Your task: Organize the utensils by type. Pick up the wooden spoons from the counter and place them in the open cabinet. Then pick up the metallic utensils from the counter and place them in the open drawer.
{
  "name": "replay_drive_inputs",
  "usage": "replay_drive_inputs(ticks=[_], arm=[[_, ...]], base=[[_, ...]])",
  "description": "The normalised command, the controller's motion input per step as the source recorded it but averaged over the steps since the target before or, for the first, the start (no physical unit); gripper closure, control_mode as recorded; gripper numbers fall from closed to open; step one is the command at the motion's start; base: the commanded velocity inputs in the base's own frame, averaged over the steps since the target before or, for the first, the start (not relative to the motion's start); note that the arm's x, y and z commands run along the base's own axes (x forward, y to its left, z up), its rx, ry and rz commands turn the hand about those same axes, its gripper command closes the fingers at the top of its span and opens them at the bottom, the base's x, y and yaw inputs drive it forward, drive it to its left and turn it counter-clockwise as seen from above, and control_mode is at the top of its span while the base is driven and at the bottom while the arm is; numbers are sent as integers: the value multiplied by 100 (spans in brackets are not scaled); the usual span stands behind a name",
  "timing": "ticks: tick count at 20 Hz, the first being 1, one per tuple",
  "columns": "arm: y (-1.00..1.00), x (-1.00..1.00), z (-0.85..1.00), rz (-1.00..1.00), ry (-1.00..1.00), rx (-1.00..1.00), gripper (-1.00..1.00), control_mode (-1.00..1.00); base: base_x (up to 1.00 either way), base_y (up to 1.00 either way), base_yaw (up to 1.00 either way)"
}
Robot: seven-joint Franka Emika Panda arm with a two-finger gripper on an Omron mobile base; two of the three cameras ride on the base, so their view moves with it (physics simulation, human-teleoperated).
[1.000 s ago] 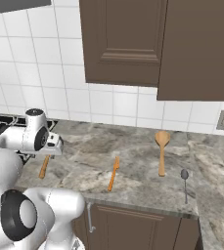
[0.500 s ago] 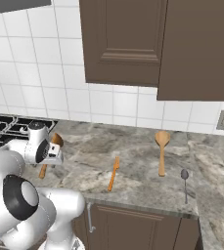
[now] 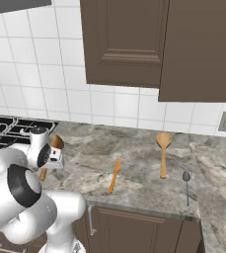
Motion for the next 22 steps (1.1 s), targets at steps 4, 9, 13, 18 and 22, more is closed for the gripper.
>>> replay_drive_inputs(ticks=[4,9,13,18,22], arm=[[5,6,-16,0,4,0,-100,-100],[7,5,-14,0,4,0,100,-100],[0,0,0,0,2,0,100,-100],[0,0,0,0,0,0,100,-100],[1,-6,0,0,0,0,100,-100]], base=[[0,0,0],[0,0,0],[0,0,0],[0,0,0],[0,0,0]])
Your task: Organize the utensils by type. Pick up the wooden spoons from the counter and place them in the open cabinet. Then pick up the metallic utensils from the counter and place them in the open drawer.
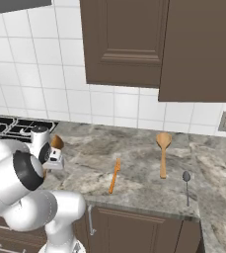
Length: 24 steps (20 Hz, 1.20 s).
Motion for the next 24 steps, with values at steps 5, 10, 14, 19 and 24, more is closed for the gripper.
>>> replay_drive_inputs(ticks=[5,10,14,19,24], arm=[[0,-16,21,-2,0,-2,100,-100],[-3,-32,90,-4,0,-4,100,-100],[-8,-30,100,-3,-2,-9,100,-100],[-12,-22,100,-4,0,-7,100,-100],[-31,-21,100,-7,0,-1,100,-100]], base=[[0,0,0],[0,0,0],[0,0,0],[0,0,0],[0,0,0]])
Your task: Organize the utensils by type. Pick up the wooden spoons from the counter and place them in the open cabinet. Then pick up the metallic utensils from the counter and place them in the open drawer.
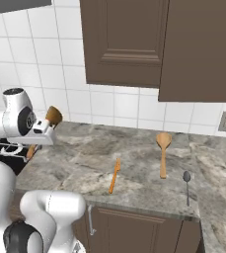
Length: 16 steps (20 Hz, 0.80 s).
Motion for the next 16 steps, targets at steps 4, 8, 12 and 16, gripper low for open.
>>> replay_drive_inputs(ticks=[4,8,12,16], arm=[[-38,-20,100,-6,0,0,100,-100],[-36,-24,100,-5,1,0,100,-100],[-37,-25,71,-5,3,0,100,-100],[-46,-3,4,3,0,2,100,-100]], base=[[0,0,0],[0,0,0],[0,0,0],[0,0,0]])
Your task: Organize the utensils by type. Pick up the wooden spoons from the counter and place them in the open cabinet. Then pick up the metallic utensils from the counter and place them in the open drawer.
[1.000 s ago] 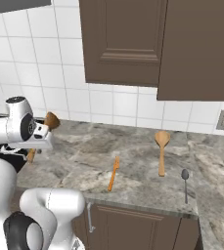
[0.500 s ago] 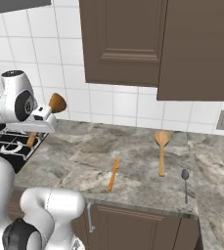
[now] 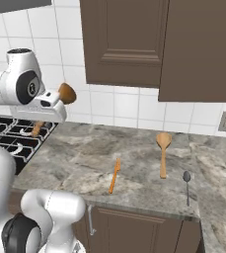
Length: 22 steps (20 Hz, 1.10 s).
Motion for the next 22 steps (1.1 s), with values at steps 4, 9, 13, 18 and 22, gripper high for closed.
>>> replay_drive_inputs(ticks=[4,9,13,18,22], arm=[[-41,-16,1,7,-3,0,100,-100],[-65,-35,10,0,-12,0,100,-100],[-62,-8,0,8,-6,0,100,-100],[-45,-18,24,7,-20,-2,100,-100],[-9,-21,58,-1,-9,0,100,-100]], base=[[0,0,0],[0,0,0],[0,0,0],[0,0,0],[0,0,0]])
